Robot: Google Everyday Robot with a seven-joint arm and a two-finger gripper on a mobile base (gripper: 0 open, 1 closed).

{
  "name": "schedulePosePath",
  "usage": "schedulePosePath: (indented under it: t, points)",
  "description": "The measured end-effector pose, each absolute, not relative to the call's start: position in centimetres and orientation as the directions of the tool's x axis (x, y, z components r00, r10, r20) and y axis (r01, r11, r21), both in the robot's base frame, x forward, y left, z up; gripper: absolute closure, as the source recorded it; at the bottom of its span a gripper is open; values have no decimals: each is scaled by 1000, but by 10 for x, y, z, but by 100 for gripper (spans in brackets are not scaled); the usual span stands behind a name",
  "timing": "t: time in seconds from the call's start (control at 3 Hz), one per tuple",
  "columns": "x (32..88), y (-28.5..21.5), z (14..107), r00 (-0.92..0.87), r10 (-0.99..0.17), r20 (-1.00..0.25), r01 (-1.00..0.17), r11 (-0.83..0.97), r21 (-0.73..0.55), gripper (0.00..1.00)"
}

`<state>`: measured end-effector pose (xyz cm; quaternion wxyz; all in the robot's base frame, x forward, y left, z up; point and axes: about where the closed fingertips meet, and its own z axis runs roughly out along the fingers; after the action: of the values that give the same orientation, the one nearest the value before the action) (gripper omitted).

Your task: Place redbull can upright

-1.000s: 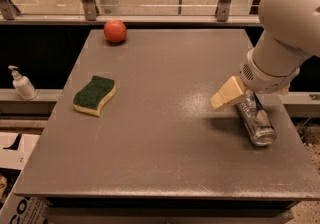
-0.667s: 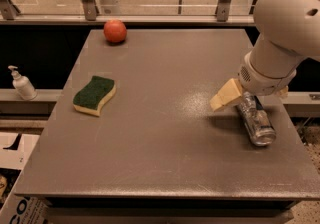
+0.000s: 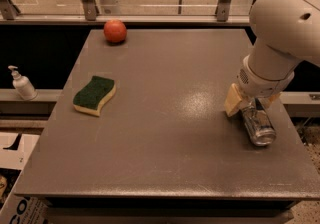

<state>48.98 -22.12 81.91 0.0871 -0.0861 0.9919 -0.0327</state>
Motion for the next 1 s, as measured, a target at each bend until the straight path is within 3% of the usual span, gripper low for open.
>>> schedulePosePath:
  t: [0.67,1.0]
  points:
    - [492,-225,826,-970,-162,-180,-152,986,-72,85]
    - [495,-220,842,-963,-168,-211,-165,986,-29,100]
